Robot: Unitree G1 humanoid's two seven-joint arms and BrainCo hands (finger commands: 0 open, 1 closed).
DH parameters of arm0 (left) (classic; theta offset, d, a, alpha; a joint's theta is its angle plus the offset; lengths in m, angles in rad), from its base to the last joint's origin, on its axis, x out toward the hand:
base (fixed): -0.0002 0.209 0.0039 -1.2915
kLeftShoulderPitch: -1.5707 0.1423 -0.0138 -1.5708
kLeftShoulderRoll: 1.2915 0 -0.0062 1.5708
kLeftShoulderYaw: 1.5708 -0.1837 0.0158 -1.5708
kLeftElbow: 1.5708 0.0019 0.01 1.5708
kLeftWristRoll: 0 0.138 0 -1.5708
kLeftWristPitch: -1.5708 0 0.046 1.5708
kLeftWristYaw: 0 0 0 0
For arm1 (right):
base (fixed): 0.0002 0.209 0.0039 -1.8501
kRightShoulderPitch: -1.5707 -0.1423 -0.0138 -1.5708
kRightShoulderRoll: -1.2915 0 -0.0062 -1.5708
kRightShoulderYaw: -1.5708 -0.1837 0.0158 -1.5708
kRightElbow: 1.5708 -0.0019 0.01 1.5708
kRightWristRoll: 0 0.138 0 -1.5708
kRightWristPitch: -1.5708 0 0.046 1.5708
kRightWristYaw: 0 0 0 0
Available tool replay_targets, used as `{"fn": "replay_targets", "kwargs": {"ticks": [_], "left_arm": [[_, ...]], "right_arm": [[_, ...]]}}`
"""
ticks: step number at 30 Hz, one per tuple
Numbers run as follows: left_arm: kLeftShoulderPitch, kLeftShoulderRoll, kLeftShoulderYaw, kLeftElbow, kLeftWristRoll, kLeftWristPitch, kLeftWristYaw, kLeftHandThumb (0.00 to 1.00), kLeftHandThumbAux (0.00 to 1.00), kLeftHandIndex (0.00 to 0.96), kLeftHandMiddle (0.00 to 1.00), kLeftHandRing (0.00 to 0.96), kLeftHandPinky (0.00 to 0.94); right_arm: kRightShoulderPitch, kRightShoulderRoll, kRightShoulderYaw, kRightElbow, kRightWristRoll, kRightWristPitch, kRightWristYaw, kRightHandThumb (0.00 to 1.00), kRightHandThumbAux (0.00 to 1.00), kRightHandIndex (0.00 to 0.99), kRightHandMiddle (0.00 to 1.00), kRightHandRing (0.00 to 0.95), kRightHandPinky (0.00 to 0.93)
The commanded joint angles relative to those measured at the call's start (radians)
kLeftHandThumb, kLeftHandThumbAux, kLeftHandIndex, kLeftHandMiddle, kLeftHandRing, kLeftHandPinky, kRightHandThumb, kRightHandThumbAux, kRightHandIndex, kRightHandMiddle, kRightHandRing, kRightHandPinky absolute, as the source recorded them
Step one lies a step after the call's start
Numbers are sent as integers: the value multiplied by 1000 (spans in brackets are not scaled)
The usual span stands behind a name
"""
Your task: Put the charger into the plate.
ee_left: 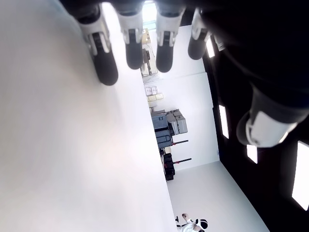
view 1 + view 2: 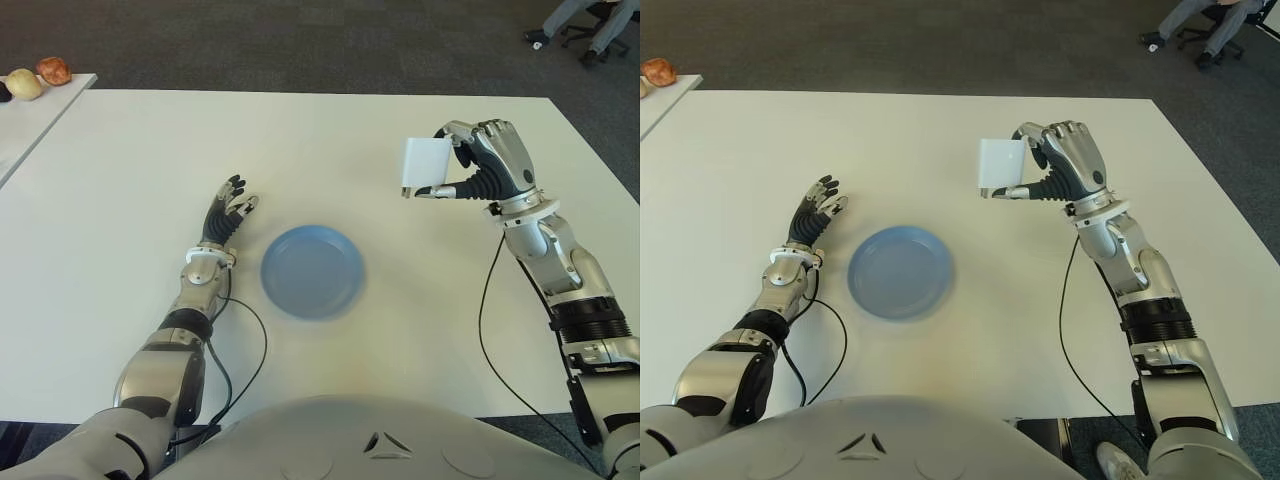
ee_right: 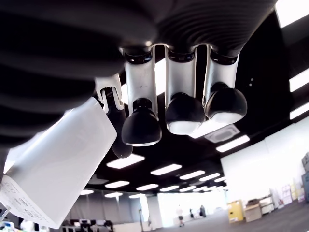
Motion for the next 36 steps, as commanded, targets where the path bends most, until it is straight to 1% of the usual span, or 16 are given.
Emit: {"fn": "replay_targets", "kwargs": {"ticks": [1,3,5,11,15,18,22,28,32,36], "left_arm": [[65,-20,-19,69,22,93,-9,0,525,94,134,117,110],[65,-21,-20,69,24,92,-6,0,526,94,134,117,111],[65,-23,-22,68,26,91,-2,0,527,97,134,116,108],[63,-28,-26,66,29,101,4,0,532,100,133,115,104],[65,-33,-25,62,27,99,7,0,533,97,132,117,107],[67,-36,-25,59,26,99,7,0,534,95,132,119,111],[70,-41,-24,53,25,103,14,0,537,93,133,123,115],[79,-46,-25,42,24,89,14,0,540,89,134,126,115],[84,-46,-26,33,23,85,9,0,538,87,131,125,121],[90,-49,-28,20,25,86,9,0,541,86,134,130,136]], "right_arm": [[-35,40,14,-19,-3,17,44,633,754,815,883,881,873],[-39,50,14,-20,-6,17,54,633,756,814,883,881,873],[-49,90,46,-40,-14,30,82,632,760,812,881,878,870],[-55,161,102,-61,-31,44,129,622,772,804,877,872,864],[-57,204,139,-40,-51,48,146,613,778,803,877,870,865],[-58,220,150,-25,-63,48,148,608,781,804,877,870,867],[-56,253,187,29,-87,45,143,603,785,809,881,874,870],[-53,285,225,69,-109,41,137,588,797,813,886,880,869],[-52,314,262,116,-137,41,116,586,802,814,886,881,869],[-47,334,294,158,-145,35,112,582,807,807,883,878,860]]}}
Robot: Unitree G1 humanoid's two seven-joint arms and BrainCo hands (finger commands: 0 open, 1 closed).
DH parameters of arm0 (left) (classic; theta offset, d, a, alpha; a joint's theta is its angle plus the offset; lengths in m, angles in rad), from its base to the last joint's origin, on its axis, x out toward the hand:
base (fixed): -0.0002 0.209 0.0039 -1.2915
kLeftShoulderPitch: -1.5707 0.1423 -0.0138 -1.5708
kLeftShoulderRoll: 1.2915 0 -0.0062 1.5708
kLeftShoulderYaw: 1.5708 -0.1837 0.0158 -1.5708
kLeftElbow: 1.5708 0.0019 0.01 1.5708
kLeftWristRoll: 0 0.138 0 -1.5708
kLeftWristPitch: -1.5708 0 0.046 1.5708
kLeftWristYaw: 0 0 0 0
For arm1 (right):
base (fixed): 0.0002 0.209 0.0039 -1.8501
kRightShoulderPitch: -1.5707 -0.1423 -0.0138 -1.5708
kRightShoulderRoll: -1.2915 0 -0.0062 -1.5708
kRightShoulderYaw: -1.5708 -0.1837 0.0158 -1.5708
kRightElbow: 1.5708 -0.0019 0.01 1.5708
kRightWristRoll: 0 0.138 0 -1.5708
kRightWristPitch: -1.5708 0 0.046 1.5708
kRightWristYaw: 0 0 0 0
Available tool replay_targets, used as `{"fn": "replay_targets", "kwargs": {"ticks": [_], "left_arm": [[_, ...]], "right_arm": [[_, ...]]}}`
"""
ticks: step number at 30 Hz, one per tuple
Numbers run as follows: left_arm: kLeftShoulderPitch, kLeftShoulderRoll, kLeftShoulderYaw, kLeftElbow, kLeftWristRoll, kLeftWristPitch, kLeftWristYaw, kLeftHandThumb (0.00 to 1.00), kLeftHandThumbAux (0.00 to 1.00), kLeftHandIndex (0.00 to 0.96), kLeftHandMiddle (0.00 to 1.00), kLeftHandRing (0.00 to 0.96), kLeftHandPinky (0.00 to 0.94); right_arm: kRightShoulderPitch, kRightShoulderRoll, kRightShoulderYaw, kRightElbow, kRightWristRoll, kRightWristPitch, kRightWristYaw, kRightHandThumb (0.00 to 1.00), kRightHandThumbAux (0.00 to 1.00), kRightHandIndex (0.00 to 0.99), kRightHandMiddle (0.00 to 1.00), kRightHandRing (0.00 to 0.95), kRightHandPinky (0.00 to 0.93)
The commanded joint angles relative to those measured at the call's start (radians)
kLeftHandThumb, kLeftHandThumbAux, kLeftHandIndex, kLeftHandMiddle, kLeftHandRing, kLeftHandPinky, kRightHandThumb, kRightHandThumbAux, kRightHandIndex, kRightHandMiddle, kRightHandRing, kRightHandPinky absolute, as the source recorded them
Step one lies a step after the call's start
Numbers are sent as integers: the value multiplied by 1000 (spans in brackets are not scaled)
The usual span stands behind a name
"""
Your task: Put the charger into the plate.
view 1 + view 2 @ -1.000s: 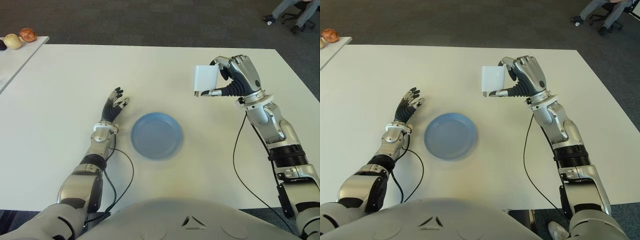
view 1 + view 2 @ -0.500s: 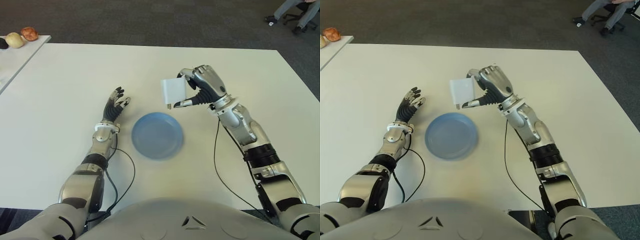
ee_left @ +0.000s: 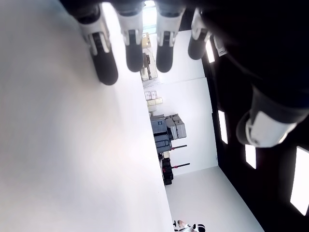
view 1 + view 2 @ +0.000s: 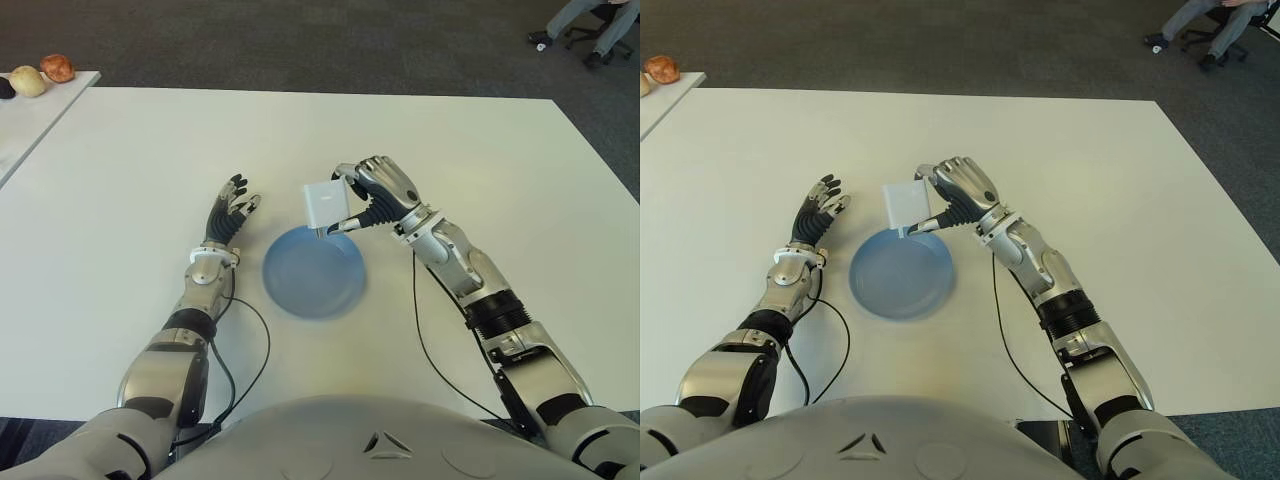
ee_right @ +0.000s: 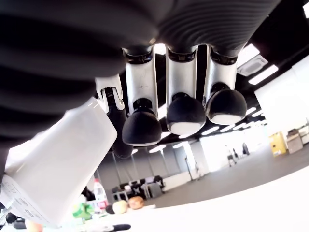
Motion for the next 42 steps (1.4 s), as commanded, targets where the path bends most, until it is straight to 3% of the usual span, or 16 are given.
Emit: {"fn": "replay_targets", "kwargs": {"ticks": [1,13,18,19,20,29,42], "left_arm": [[81,-23,-25,38,24,86,-12,0,543,88,136,133,137],[87,-28,-27,21,28,106,0,0,557,90,141,136,127],[90,-28,-30,13,30,107,0,0,555,92,138,133,126],[90,-28,-30,9,29,112,-2,0,551,90,135,131,119],[91,-28,-31,7,29,117,-2,0,551,89,131,127,119],[100,-29,-32,-16,22,127,-6,0,548,84,125,121,121],[104,-25,-40,-33,26,136,-3,0,522,88,125,113,110]], "right_arm": [[3,27,43,60,-18,-5,-9,576,810,801,881,877,858],[-15,39,107,163,-48,-23,-38,536,831,772,880,883,856],[9,41,116,140,-33,8,7,533,830,719,869,874,844],[23,42,117,114,-34,24,24,695,731,471,852,859,849],[34,41,117,94,-36,37,36,702,726,461,851,860,855],[78,33,123,10,-67,96,60,715,716,442,857,867,879],[95,25,130,15,-88,82,23,722,713,440,874,877,887]]}}
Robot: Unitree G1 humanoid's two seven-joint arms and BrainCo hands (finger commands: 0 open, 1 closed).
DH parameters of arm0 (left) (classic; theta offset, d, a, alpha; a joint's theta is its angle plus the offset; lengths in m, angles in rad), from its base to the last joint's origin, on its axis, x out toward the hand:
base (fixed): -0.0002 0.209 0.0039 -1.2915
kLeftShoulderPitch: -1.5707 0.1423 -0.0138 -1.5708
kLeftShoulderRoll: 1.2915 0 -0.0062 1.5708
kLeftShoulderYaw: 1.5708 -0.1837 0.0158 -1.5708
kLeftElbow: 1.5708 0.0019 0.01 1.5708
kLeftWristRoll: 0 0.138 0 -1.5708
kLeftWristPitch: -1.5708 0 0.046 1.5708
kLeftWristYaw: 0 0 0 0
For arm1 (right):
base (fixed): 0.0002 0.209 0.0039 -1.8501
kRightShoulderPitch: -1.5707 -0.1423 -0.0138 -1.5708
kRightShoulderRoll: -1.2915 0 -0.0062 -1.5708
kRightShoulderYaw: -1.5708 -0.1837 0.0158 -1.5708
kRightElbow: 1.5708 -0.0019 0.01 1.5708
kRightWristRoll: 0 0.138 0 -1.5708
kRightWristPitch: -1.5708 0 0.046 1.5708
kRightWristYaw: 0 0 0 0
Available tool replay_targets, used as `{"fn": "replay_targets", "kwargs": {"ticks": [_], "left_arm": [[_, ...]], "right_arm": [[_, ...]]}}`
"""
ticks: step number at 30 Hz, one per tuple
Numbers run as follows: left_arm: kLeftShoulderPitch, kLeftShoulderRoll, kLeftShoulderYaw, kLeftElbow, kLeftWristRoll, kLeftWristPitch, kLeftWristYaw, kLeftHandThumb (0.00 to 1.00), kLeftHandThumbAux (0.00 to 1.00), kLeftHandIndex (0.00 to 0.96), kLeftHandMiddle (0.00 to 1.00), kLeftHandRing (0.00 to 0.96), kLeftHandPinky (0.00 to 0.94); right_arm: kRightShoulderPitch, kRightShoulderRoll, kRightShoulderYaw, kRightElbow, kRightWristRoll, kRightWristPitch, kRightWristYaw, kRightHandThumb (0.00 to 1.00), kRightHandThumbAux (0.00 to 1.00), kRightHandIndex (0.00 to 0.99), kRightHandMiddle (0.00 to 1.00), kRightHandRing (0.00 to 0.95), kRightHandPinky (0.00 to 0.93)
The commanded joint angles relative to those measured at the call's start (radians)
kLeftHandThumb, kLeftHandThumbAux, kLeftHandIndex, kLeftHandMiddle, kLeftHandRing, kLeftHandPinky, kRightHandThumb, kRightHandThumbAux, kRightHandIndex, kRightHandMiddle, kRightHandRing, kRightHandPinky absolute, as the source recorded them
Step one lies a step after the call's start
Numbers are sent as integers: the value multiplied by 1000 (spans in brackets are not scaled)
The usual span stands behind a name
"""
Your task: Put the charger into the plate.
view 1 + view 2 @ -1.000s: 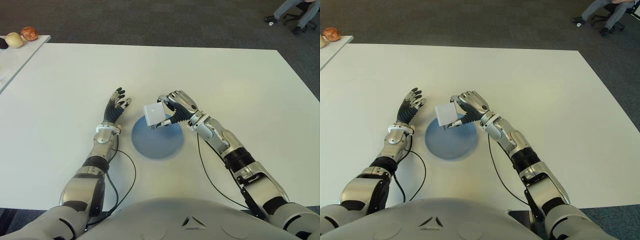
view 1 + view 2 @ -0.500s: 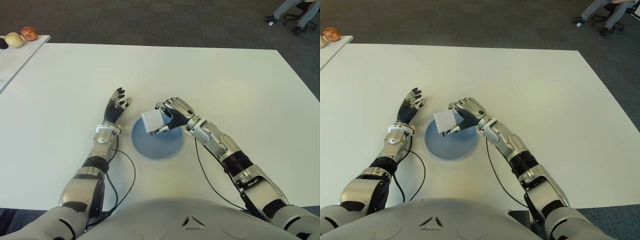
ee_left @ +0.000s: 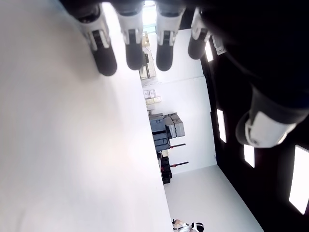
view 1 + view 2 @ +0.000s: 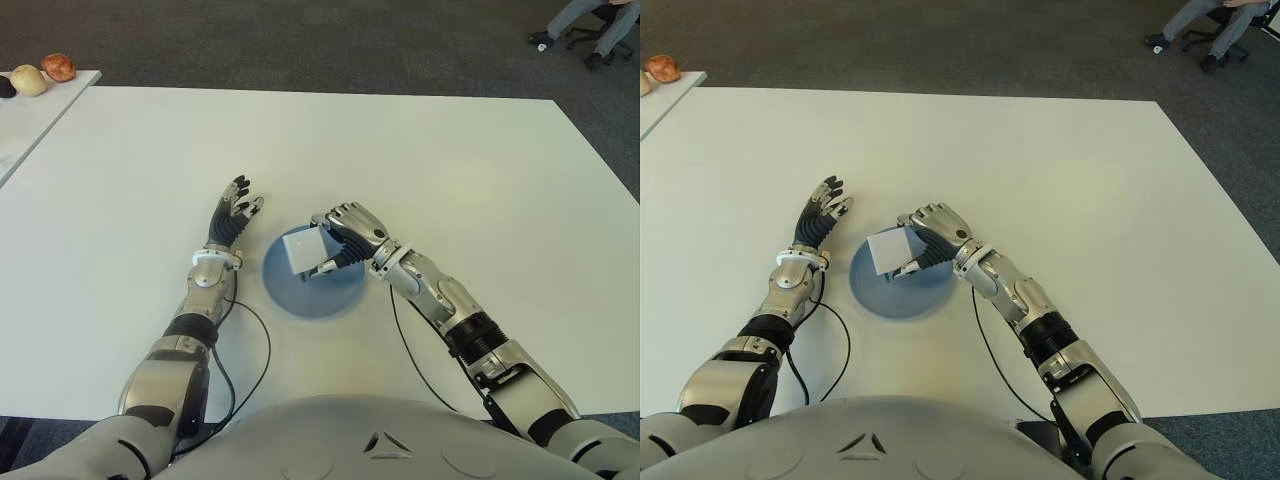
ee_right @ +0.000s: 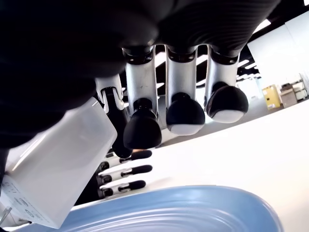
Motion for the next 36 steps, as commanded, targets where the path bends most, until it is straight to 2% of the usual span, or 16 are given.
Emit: {"fn": "replay_targets", "kwargs": {"ticks": [1,8,11,14,16,17,19,20,21,24,29,36], "left_arm": [[67,-14,-21,46,23,99,-10,0,521,88,126,114,112],[65,-10,-22,51,22,109,-11,0,522,92,135,125,125],[64,-9,-22,54,21,111,-10,0,527,90,133,123,116],[62,-7,-22,56,21,111,-11,0,530,86,129,120,110],[62,-7,-23,56,21,113,-10,0,531,84,128,119,109],[62,-7,-23,55,21,114,-10,0,533,84,128,119,110],[63,-5,-24,56,22,115,-9,0,535,85,128,119,111],[63,-4,-25,56,23,115,-9,0,542,88,129,120,112],[63,-3,-25,58,24,115,-10,0,547,90,130,121,113],[60,0,-26,64,23,114,-13,0,559,94,133,124,118],[57,2,-26,70,20,113,-17,0,569,97,133,123,117],[54,1,-25,77,17,109,-19,0,574,100,128,119,122]], "right_arm": [[5,-9,3,0,-9,0,-14,722,713,440,875,877,887],[-3,-22,7,20,-3,-27,-30,723,712,440,870,869,871],[-21,-36,12,58,-10,-68,-62,719,710,440,855,853,841],[-51,-41,24,145,-13,-110,-95,704,709,431,756,740,701],[-60,-45,30,160,-19,-115,-96,697,709,427,712,698,656],[-61,-47,32,156,-22,-113,-90,605,592,394,675,673,622],[-74,-65,46,144,-45,-107,-63,518,474,348,621,630,575],[-80,-73,52,141,-55,-107,-52,468,384,242,451,457,430],[-85,-84,55,128,-59,-107,-28,435,326,173,341,345,336],[-94,-102,57,102,-53,-102,32,394,234,62,154,146,157],[-100,-111,68,94,-54,-87,97,349,187,10,32,30,43],[-106,-125,70,82,-69,-90,126,259,162,0,2,1,2]]}}
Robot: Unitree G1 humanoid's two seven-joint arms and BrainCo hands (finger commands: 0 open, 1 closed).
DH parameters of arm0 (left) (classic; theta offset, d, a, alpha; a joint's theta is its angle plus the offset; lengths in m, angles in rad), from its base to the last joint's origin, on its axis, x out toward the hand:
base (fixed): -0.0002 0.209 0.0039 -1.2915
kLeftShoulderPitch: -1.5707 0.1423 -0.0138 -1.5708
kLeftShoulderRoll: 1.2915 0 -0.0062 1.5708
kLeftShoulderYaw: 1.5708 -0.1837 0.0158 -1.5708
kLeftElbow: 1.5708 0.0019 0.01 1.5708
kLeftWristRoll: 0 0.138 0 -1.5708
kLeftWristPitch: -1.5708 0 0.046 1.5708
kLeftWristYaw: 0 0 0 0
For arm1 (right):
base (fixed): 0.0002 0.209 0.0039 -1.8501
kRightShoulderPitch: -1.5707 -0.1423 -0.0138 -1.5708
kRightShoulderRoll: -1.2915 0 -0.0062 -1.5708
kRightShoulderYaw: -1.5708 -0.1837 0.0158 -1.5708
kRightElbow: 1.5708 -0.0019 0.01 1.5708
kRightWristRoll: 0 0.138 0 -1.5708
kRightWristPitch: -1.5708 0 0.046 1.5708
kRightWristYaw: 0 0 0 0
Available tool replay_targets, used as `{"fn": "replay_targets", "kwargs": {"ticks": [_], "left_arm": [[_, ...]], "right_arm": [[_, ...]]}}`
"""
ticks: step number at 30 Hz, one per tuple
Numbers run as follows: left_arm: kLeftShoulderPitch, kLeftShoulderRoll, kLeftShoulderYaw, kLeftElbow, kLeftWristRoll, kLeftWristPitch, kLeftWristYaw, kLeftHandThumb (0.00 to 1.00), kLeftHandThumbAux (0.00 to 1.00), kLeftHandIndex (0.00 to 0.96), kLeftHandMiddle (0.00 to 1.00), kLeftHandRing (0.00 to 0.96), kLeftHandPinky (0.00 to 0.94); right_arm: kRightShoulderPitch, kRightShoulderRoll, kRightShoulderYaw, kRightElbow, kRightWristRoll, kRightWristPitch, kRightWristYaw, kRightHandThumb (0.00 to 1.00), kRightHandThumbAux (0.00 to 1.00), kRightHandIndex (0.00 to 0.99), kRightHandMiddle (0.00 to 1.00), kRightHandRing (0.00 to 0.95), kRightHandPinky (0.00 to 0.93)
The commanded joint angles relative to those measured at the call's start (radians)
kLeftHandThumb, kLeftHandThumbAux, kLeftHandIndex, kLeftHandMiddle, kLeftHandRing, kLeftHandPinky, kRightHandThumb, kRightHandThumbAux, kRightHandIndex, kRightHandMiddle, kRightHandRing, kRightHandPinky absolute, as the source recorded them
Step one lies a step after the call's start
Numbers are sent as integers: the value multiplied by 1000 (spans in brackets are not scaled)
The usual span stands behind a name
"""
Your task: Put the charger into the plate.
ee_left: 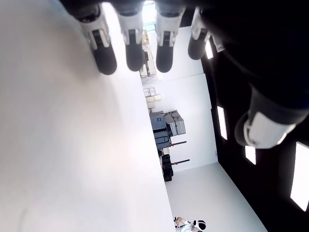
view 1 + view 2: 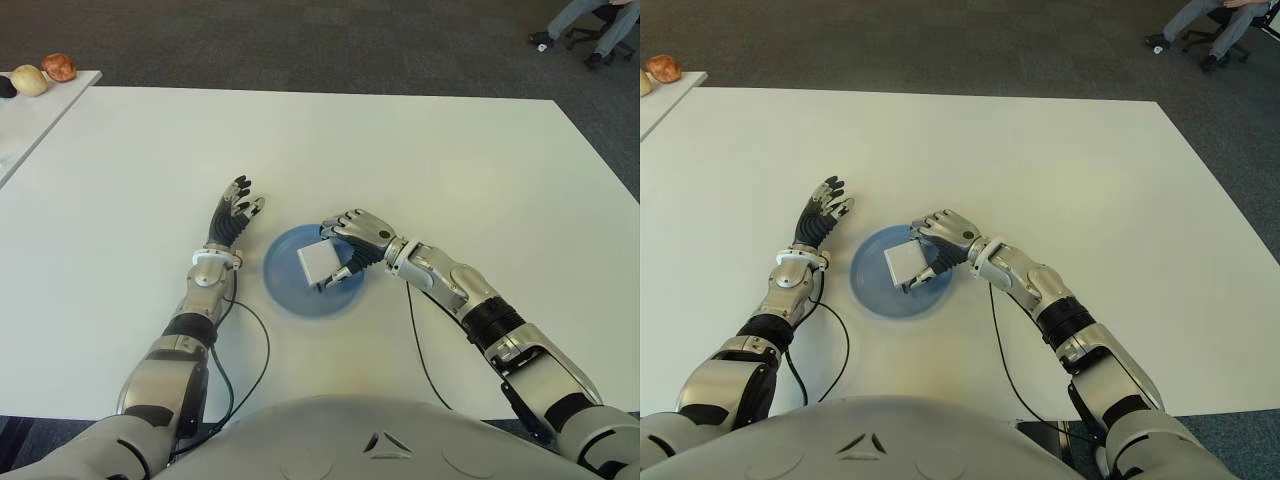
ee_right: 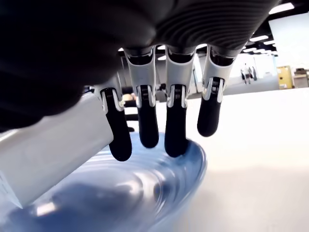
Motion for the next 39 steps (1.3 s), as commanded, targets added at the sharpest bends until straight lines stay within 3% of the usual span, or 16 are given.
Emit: {"fn": "replay_targets", "kwargs": {"ticks": [1,22,39], "left_arm": [[60,-16,-14,71,17,103,-19,0,574,101,129,120,125],[60,-17,-7,73,4,107,-30,0,584,86,137,124,120],[56,-19,-7,81,5,110,-23,0,588,93,133,122,114]], "right_arm": [[-17,-15,11,-9,-15,1,24,254,157,0,1,1,1],[-39,-41,9,12,7,-49,68,223,133,0,0,0,0],[-25,-34,-8,2,4,-21,54,239,139,0,0,0,0]]}}
